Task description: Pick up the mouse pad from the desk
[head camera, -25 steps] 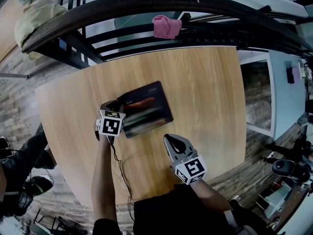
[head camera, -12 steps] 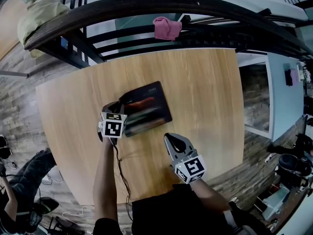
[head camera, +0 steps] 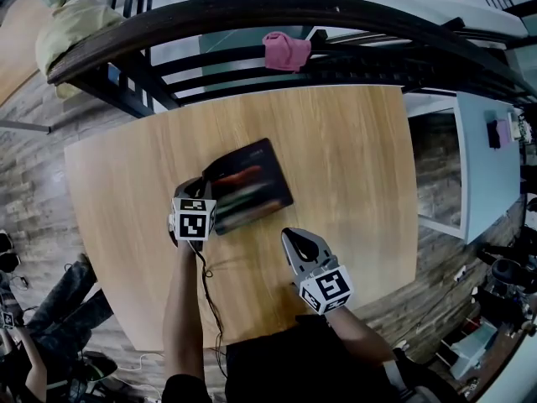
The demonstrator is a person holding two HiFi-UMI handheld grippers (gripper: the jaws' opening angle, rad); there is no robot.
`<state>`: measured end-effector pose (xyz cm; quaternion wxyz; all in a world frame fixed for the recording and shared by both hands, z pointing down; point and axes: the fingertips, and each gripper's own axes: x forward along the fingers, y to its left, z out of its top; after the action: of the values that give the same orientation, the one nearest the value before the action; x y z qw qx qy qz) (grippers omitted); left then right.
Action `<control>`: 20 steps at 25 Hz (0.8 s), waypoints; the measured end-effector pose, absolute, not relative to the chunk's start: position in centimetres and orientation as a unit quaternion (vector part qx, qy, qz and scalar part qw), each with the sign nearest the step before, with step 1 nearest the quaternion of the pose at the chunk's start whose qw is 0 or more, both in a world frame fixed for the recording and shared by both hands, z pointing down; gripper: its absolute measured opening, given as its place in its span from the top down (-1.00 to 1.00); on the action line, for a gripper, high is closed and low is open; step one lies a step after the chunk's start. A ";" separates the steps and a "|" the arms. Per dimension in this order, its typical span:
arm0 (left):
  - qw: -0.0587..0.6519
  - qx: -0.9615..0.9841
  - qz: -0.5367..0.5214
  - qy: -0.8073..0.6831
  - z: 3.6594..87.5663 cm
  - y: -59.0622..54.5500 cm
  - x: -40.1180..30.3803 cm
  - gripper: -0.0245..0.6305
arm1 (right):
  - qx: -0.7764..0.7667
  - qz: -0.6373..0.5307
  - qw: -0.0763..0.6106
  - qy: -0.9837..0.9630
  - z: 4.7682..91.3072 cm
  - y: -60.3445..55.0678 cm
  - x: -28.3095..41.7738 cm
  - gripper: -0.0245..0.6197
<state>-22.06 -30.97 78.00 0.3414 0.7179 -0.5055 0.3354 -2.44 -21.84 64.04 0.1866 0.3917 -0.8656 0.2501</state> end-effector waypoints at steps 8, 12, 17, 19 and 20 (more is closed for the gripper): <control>0.356 0.706 0.305 -0.531 77.1 -29.4 -22.6 0.78 | 0.391 0.249 0.184 -0.867 63.7 -21.5 -2.6 0.83; 0.359 0.698 0.298 -0.544 76.9 -28.6 -22.8 0.79 | 0.392 0.248 0.183 -0.867 63.4 -21.3 -2.6 0.83; 0.361 0.693 0.282 -0.557 76.1 -27.8 -22.8 0.79 | 0.391 0.246 0.182 -0.868 62.9 -20.9 -2.6 0.83; 0.362 0.691 0.277 -0.561 75.8 -27.4 -22.7 0.79 | 0.391 0.244 0.181 -0.869 62.6 -20.9 -2.6 0.83; 0.362 0.690 0.275 -0.563 75.6 -27.2 -22.7 0.79 | 0.391 0.241 0.180 -0.870 62.4 -20.9 -2.6 0.83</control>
<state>-22.73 -27.22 75.58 0.3619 0.6901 -0.5633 0.2747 -2.63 -20.85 62.42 0.1801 0.3908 -0.8698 0.2415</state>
